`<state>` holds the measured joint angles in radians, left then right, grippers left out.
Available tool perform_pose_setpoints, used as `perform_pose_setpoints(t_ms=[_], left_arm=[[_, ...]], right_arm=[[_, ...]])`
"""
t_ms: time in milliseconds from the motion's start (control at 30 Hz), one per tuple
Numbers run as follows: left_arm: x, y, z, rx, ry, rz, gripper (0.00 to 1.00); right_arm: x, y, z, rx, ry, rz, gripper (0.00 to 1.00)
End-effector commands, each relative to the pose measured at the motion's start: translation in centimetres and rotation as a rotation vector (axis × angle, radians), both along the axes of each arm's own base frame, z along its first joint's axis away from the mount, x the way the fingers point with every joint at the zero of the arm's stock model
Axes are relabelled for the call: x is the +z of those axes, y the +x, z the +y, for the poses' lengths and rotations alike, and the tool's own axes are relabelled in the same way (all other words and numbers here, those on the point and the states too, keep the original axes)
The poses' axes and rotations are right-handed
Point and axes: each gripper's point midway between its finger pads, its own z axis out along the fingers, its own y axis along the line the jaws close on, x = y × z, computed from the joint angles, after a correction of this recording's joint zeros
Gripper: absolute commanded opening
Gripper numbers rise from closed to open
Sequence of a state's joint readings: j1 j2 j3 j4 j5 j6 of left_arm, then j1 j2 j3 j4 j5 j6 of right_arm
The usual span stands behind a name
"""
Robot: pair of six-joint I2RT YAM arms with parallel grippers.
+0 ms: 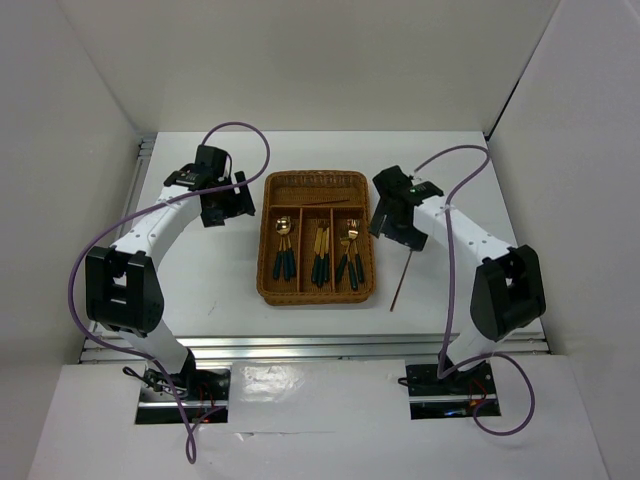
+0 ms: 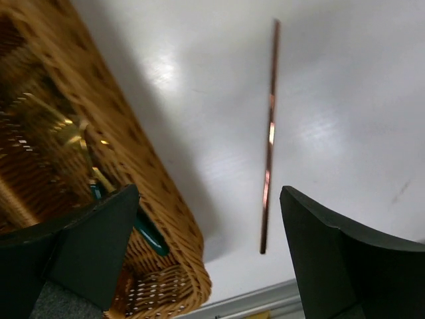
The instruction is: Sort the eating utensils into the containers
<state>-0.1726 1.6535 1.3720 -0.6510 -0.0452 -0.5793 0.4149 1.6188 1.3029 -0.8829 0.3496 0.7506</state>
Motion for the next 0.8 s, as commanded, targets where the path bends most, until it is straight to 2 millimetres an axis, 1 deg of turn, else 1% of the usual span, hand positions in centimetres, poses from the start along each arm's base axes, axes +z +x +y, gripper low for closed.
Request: perform_pose_setpoints(t_ms=[0, 33, 67, 133, 167, 233, 267, 300, 367, 400, 467, 500, 533, 567, 600, 633, 667, 700, 733, 767], left_arm=[[0.4, 0.5, -0.4, -0.015, -0.013, -0.022, 0.93], [0.4, 0.5, -0.4, -0.015, -0.013, -0.022, 0.93], [0.8, 0.4, -0.4, -0.015, -0.015, -0.031, 0.93], [0.8, 0.4, -0.4, -0.015, -0.015, -0.032, 0.93], [0.8, 0.4, -0.4, -0.015, -0.015, -0.032, 0.93], [0.8, 0.4, -0.4, -0.015, -0.015, -0.032, 0.93], [1.1, 0.4, -0.4, -0.015, -0.016, -0.040, 0.93], [1.1, 0.4, -0.4, -0.015, -0.016, -0.041, 0.93], [1.1, 0.4, -0.4, -0.015, -0.016, -0.041, 0.93], [1.6, 0.6, -0.4, -0.015, -0.019, -0.059, 0.93], [1.6, 0.6, -0.4, -0.015, -0.019, -0.059, 0.93], [1.6, 0.6, -0.4, -0.015, -0.019, -0.059, 0.93], [1.6, 0.6, -0.4, -0.015, -0.019, -0.059, 0.93], [2.0, 0.5, -0.4, -0.015, -0.021, -0.069, 0.93], [2.0, 0.5, -0.4, -0.015, -0.021, -0.069, 0.93], [2.0, 0.5, -0.4, -0.015, -0.021, -0.069, 0.93], [2.5, 0.7, -0.5, -0.015, -0.024, -0.087, 0.93], [2.5, 0.7, -0.5, -0.015, -0.024, -0.087, 0.93], [2.5, 0.7, -0.3, -0.010, -0.017, -0.089, 0.93], [2.5, 0.7, -0.3, -0.010, -0.017, -0.089, 0.93]], right_arm=[[-0.3, -2.7, -1.7, -0.099, 0.006, 0.044, 0.94], [-0.8, -2.8, -1.7, -0.102, 0.020, 0.055, 0.92], [-1.9, -3.3, -1.7, -0.100, 0.023, 0.070, 0.92], [-3.0, -3.7, -1.8, -0.102, 0.042, 0.077, 0.87], [-4.2, -4.3, -1.8, -0.100, 0.047, 0.091, 0.85], [-5.0, -4.5, -2.2, -0.117, 0.078, 0.101, 0.83], [-5.0, -4.7, -2.2, -0.117, 0.080, 0.095, 0.82], [-5.8, -4.8, -2.4, -0.123, 0.090, 0.096, 0.82], [-5.8, -4.8, -2.2, -0.108, 0.105, 0.074, 0.78], [-6.4, -4.8, -2.1, -0.092, 0.113, 0.069, 0.76], [-6.7, -4.7, -2.1, -0.087, 0.128, 0.056, 0.75], [-6.8, -4.4, -2.2, -0.093, 0.143, 0.045, 0.72], [-7.2, -4.7, -2.3, -0.093, 0.140, 0.050, 0.70], [-7.1, -4.4, -2.2, -0.092, 0.145, 0.037, 0.68], [-7.5, -4.4, -2.2, -0.084, 0.143, 0.036, 0.67], [-7.9, -4.8, -2.6, -0.094, 0.138, 0.046, 0.67], [-8.0, -4.5, -2.5, -0.094, 0.140, 0.042, 0.65], [-8.3, -4.8, -2.7, -0.083, 0.132, 0.052, 0.65], [-8.6, -4.6, -2.6, -0.083, 0.132, 0.052, 0.64], [-8.9, -4.9, -3.0, -0.093, 0.128, 0.062, 0.63]])
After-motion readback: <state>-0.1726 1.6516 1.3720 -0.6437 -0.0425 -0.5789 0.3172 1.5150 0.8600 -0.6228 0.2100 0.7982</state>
